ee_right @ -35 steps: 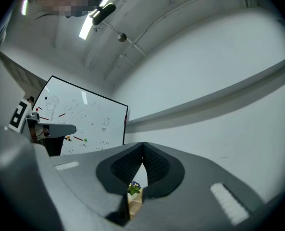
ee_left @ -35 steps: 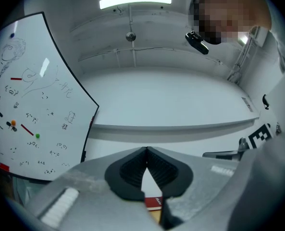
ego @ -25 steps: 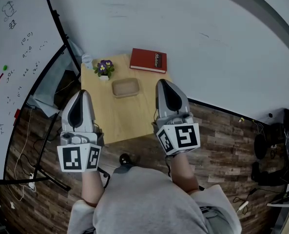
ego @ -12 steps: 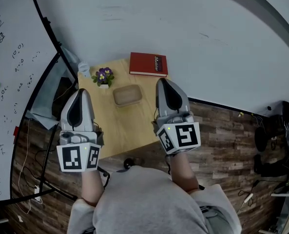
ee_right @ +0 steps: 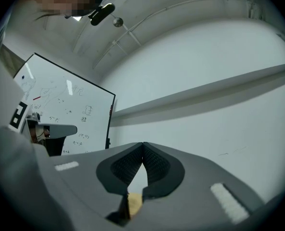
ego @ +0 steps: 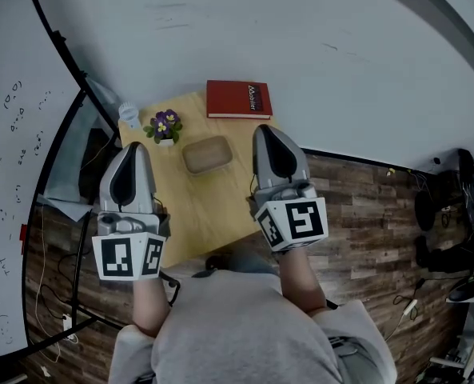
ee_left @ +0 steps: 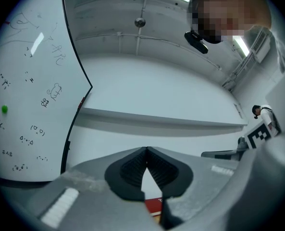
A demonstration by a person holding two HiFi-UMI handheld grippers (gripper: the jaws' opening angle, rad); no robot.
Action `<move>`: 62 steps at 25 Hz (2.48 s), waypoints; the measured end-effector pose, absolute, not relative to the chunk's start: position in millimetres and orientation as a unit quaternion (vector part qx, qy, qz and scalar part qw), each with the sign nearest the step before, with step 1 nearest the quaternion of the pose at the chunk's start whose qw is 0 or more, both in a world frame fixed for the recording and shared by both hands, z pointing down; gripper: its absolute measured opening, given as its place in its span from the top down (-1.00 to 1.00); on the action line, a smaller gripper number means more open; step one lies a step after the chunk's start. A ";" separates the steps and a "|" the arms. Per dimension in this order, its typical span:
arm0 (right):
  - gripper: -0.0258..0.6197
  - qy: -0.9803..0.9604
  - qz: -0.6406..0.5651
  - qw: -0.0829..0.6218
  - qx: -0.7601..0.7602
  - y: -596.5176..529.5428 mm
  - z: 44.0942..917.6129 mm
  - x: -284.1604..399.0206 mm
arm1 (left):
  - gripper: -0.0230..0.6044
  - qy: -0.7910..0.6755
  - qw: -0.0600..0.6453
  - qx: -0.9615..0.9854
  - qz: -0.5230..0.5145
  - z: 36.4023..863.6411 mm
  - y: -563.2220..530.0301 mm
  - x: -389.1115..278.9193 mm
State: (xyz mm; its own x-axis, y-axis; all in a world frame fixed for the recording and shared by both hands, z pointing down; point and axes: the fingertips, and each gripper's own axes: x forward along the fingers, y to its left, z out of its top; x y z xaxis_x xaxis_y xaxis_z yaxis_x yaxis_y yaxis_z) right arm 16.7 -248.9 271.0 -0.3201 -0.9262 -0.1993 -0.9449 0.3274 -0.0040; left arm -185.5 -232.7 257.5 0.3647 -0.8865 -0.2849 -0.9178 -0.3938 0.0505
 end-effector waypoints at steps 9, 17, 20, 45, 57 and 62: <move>0.92 0.807 0.045 0.072 -0.584 -268.4 278.8 20.2 | 0.91 0.546 0.040 -0.827 0.130 268.0 -254.4 -183.4; 0.92 0.817 0.029 0.067 -0.572 -303.3 284.2 24.2 | 0.91 0.560 0.034 -0.818 0.125 270.7 -283.1 -178.9; 0.91 0.821 0.017 0.056 -0.568 -322.3 289.2 26.1 | 0.91 0.568 0.030 -0.813 0.123 273.2 -296.1 -177.7; 0.91 0.860 -0.158 -0.080 -0.479 -428.3 419.6 -2.5 | 0.91 0.639 -0.098 -0.762 0.041 384.9 -362.5 -188.7; 0.91 0.843 -0.248 -0.150 -0.453 -424.4 504.0 -0.2 | 0.91 0.642 -0.208 -0.738 -0.023 480.4 -362.0 -178.3; 0.91 0.833 -0.280 -0.180 -0.441 -419.0 537.8 3.7 | 0.91 0.632 -0.261 -0.729 -0.049 521.4 -359.7 -169.4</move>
